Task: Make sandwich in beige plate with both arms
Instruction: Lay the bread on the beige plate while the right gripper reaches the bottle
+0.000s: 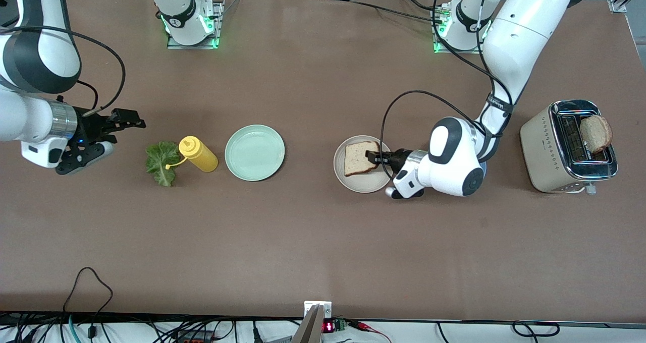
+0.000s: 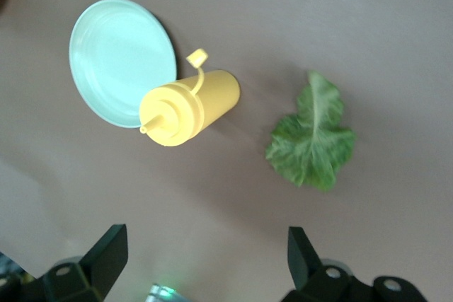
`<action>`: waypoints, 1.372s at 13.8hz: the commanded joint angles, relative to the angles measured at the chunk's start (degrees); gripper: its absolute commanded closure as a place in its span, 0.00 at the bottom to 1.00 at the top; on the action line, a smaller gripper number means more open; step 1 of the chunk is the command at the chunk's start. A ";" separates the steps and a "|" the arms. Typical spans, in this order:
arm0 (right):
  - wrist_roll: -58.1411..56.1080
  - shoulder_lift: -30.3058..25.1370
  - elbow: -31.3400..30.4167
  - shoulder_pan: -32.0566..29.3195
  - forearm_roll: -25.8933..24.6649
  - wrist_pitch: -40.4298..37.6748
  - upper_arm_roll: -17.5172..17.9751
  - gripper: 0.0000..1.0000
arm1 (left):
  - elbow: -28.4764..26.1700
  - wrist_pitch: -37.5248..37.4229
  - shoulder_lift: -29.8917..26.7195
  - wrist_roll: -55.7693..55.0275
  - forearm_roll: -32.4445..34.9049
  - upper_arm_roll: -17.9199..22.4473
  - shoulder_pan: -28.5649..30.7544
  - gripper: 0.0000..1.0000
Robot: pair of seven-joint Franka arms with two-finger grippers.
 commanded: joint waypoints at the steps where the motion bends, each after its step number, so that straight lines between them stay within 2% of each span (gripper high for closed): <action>1: -15.61 -6.00 -10.93 -1.69 3.62 7.23 -0.10 0.00 | -0.96 0.46 -1.34 0.57 0.24 1.98 0.81 0.00; 4: -32.31 -9.95 -20.07 -2.14 7.75 16.55 -0.10 0.00 | -0.87 -2.52 -6.16 -0.22 0.33 2.60 3.35 0.00; 6: -45.93 -10.84 -24.65 -3.45 14.15 20.25 -0.10 0.00 | -0.69 -6.21 -11.34 -0.22 1.03 3.21 5.11 0.00; 9: -66.06 -10.49 -28.88 -5.39 22.51 24.64 -0.10 0.00 | 1.94 -10.61 -15.75 -0.31 14.71 3.66 6.44 0.00; 12: -80.75 -9.96 -30.99 -7.32 32.79 24.57 -0.19 0.00 | 2.82 -10.88 -18.92 -0.22 22.44 4.01 8.80 0.00; 15: -94.47 -7.34 -33.89 -9.95 41.67 24.13 -0.19 0.00 | 10.70 -16.13 -19.63 -0.31 32.29 4.01 10.74 0.00; 16: -98.08 -6.19 -34.51 -10.92 43.96 23.96 -0.19 0.00 | 14.21 -18.59 -19.63 -0.31 35.11 4.27 11.01 0.00; 17: -100.29 -5.14 -34.60 -11.45 45.02 23.44 -0.19 0.00 | 15.38 -19.31 -20.85 0.38 36.18 5.58 11.10 0.00; 19: -101.97 -2.42 -34.60 -12.33 46.61 21.68 -0.19 0.00 | 13.20 -19.41 -26.03 0.39 35.67 6.99 12.93 0.00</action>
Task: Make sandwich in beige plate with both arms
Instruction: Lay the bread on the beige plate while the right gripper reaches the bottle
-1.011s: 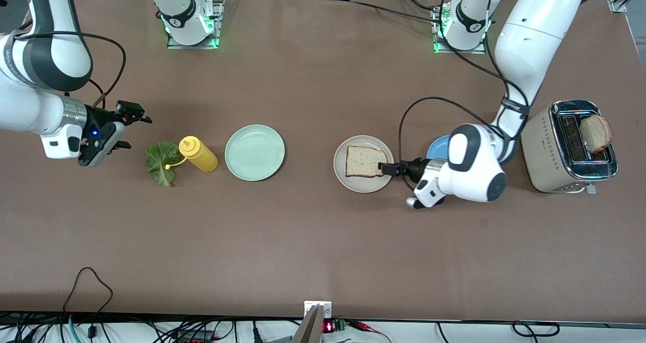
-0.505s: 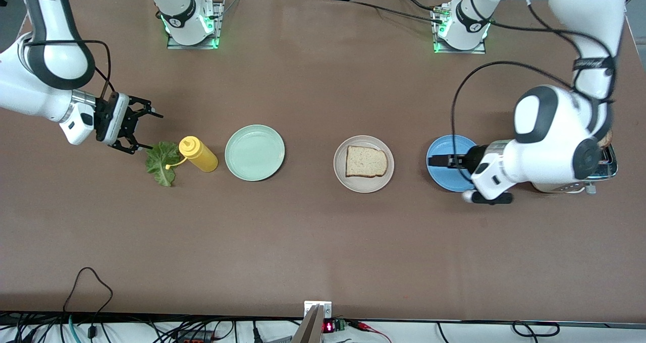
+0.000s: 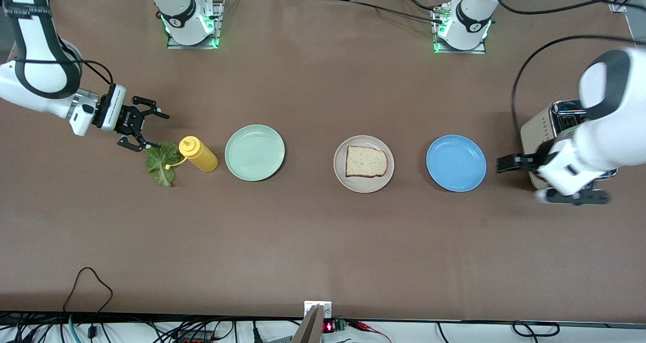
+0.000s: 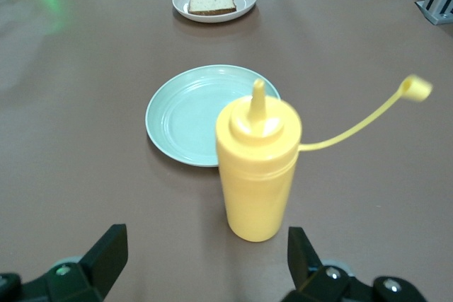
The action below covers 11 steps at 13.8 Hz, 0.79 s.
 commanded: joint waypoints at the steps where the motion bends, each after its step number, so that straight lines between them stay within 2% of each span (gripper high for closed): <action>1: -4.86 3.17 0.05 -1.49 3.41 -1.52 0.63 0.00 | -1.47 -1.98 -6.15 0.59 0.90 1.18 2.90 0.00; 4: -9.09 7.21 0.05 -1.58 6.66 -1.52 0.63 0.00 | -7.69 -0.76 -11.08 0.33 0.99 6.27 -0.94 0.00; 6: -9.79 9.41 0.23 -1.40 8.59 -1.34 0.71 0.00 | -12.87 2.66 -13.98 0.41 1.25 5.85 -1.31 0.00; 11: -12.44 13.64 1.19 0.08 14.83 -0.64 1.06 0.00 | -13.95 0.40 -15.57 0.15 1.43 4.61 -1.13 0.00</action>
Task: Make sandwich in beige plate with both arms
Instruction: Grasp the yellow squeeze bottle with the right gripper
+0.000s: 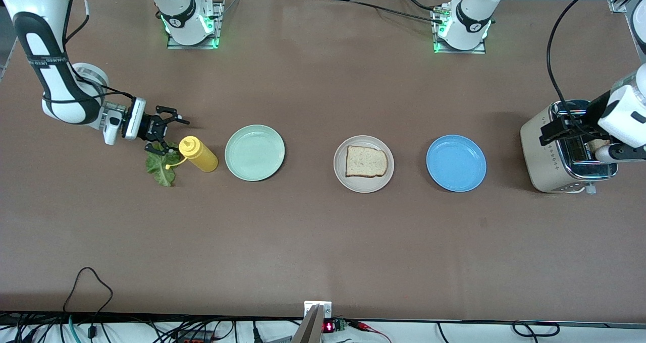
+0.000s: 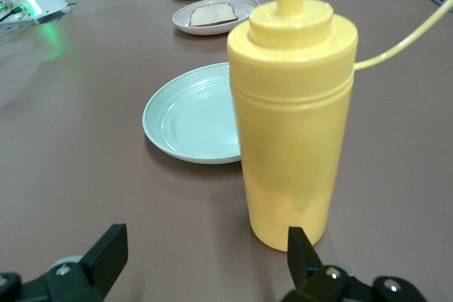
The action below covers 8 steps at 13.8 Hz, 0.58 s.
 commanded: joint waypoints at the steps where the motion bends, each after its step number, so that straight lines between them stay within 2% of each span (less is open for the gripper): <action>1: -1.26 1.32 1.96 0.83 2.86 0.03 0.50 0.00 | -4.23 -0.12 -4.46 -0.08 1.38 -0.13 0.06 0.00; 3: -1.26 2.20 3.98 1.27 3.04 0.55 0.50 0.00 | -8.45 2.42 -7.36 0.09 1.29 -0.31 0.50 0.00; 4: -1.09 2.29 4.42 1.62 3.04 0.73 0.50 0.00 | -8.90 2.69 -7.81 0.35 1.29 -0.31 0.50 0.00; 8: -0.91 4.04 7.04 3.55 5.59 2.58 0.50 0.00 | -6.73 1.73 -5.28 0.62 0.94 -0.22 0.50 0.00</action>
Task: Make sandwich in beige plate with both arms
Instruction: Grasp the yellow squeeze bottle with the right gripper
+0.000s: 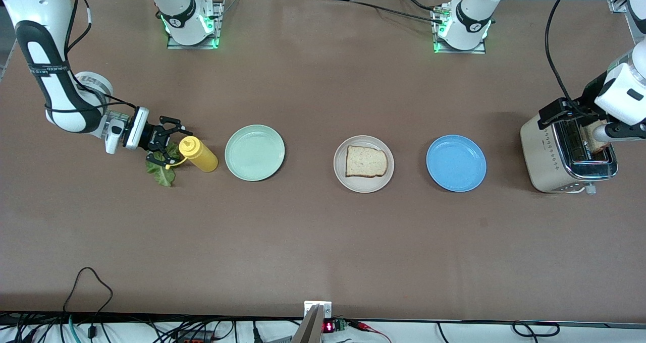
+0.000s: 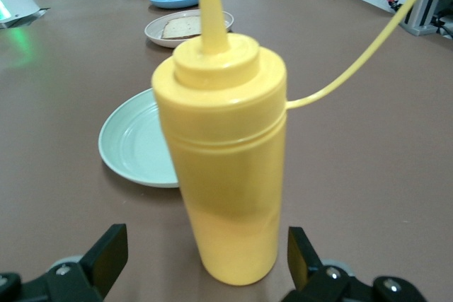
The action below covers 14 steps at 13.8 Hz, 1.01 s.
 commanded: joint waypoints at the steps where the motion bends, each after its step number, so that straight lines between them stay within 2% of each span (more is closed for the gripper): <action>1: -0.45 2.75 3.23 2.24 1.74 1.18 0.12 0.00 | 1.98 0.28 0.85 0.57 0.93 -0.23 0.47 0.00; 5: -0.44 3.98 3.33 4.61 3.94 1.36 0.04 0.00 | 4.46 -1.22 1.03 1.18 0.93 -0.14 0.48 0.00; 6: -0.53 3.98 3.41 4.79 3.85 1.62 0.04 0.09 | 4.45 -3.14 0.94 2.41 0.93 -0.23 0.48 0.00; 7: -0.53 3.90 3.59 5.05 3.85 1.62 0.04 0.29 | 4.45 -4.55 0.94 2.77 0.93 -0.14 0.56 0.00; 8: -0.36 3.90 4.20 5.40 3.68 1.71 0.04 0.61 | 4.28 -4.65 0.86 2.68 0.85 0.03 0.82 0.00; 9: -0.01 3.98 4.64 5.67 3.59 1.97 0.04 0.89 | 4.28 -4.48 0.85 2.68 0.93 0.03 1.00 0.00; 10: 0.17 4.16 5.08 6.02 3.59 2.41 0.04 1.00 | 4.37 -3.95 0.85 2.68 0.93 -0.05 1.00 0.00; 14: 8.84 2.93 8.06 9.09 2.19 3.99 -0.05 1.00 | 4.28 -3.59 0.85 2.68 0.93 -0.06 1.09 0.00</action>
